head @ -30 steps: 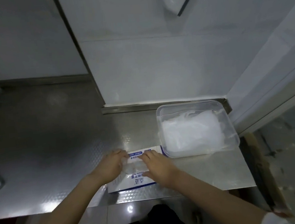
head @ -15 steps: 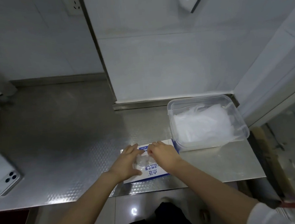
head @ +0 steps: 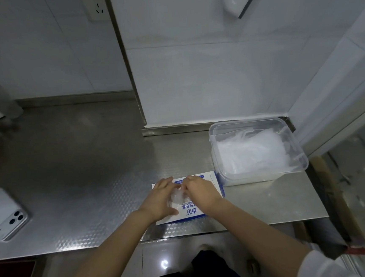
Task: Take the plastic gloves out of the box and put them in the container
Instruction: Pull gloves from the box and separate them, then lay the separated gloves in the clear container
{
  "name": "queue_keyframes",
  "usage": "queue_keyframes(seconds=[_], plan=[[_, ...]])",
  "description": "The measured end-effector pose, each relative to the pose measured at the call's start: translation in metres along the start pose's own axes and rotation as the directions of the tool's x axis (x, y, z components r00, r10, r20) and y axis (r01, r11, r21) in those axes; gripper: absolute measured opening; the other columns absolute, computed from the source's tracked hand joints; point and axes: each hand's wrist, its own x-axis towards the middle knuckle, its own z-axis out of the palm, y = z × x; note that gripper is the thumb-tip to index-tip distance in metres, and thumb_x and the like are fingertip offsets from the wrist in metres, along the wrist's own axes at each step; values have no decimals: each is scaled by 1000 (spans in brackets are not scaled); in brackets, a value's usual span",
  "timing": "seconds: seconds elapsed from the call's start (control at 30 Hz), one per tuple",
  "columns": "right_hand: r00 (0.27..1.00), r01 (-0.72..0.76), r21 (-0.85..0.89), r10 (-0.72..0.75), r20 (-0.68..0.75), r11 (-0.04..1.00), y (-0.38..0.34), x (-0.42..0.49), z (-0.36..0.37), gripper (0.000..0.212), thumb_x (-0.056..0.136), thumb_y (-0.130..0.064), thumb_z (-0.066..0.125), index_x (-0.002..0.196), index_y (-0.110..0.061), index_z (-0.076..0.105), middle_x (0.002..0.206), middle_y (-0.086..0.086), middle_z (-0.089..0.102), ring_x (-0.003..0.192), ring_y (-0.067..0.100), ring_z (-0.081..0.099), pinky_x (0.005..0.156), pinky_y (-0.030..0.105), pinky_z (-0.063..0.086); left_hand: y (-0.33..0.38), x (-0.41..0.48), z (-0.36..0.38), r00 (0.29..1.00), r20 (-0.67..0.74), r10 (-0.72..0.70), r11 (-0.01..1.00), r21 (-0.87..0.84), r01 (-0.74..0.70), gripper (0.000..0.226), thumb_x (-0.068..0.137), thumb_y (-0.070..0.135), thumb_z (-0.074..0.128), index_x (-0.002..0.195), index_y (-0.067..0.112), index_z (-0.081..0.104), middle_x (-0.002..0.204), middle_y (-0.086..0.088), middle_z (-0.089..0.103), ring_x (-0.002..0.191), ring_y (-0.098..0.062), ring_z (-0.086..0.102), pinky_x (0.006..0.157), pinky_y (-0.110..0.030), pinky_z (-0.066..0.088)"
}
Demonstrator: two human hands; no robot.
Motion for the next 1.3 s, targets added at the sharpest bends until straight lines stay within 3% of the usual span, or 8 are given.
queue_keyframes(seconds=[0.1, 0.33, 0.5, 0.63, 0.87, 1.07, 1.2, 1.3], plan=[[998, -62, 158, 61, 15, 985, 2, -4, -13, 8, 96, -13, 47, 95, -9, 54, 106, 10, 61, 85, 23, 54, 68, 29, 34, 1, -1, -2, 1000, 15, -5, 1000, 7, 5, 87, 76, 26, 77, 146, 18, 27, 158, 0, 11, 145, -19, 8, 116, -31, 14], [970, -188, 331, 228, -85, 925, 9, -10, -22, 21, 98, -5, 42, 78, -14, 41, 90, 6, 57, 70, 11, 43, 55, 11, 33, 3, -1, -4, 1000, 16, -5, 1000, 16, 5, 91, 75, 28, 78, 147, 16, 24, 157, -2, 14, 144, -19, 11, 113, -24, 13], [908, -270, 487, 387, -158, 831, 18, -8, -18, 21, 98, -4, 41, 78, -10, 42, 77, 6, 52, 70, 20, 45, 60, 29, 32, 1, -2, -2, 1000, 5, -2, 1000, -9, 3, 92, 75, 27, 78, 148, 17, 24, 157, -2, 13, 144, -19, 10, 113, -25, 12], [893, -215, 525, 383, -235, 824, 16, -14, -17, 34, 98, -7, 41, 67, -21, 34, 67, -2, 44, 66, 16, 42, 62, 32, 34, 1, -2, -1, 1000, -10, -17, 1000, -23, 17, 90, 75, 26, 78, 147, 15, 26, 157, -2, 14, 145, -19, 10, 115, -25, 13], [832, -63, 629, 389, -396, 775, 10, -15, -54, 23, 102, -21, 39, 84, -9, 47, 70, -10, 49, 64, 3, 46, 55, 16, 34, 4, -1, 0, 1000, -13, 13, 1000, 18, -13, 78, 80, 30, 73, 145, 18, 31, 157, -2, 14, 145, -19, 8, 114, -26, 14], [958, -153, 408, 236, -162, 900, 22, -20, -56, 34, 92, -32, 58, 117, -11, 49, 99, 5, 63, 89, 21, 61, 74, 29, 49, 4, 0, -1, 1000, -8, 9, 998, 59, -8, 81, 78, 31, 75, 145, 17, 31, 156, -3, 16, 144, -19, 12, 113, -24, 14], [936, -154, 469, 281, -213, 870, 25, -22, -61, 9, 91, -17, 59, 94, -10, 53, 84, 7, 61, 79, 24, 59, 59, 23, 41, 6, 1, -2, 1000, 11, -8, 997, 81, 7, 84, 75, 29, 77, 144, 17, 30, 155, -4, 17, 143, -21, 13, 115, -26, 15], [911, -99, 543, 296, -288, 834, 32, -25, -75, 5, 91, -13, 59, 94, -10, 56, 86, 5, 64, 80, 20, 60, 64, 22, 43, 7, 2, -1, 1000, 25, -20, 996, 89, 17, 84, 75, 29, 77, 144, 17, 30, 155, -5, 17, 143, -21, 13, 113, -24, 14]])
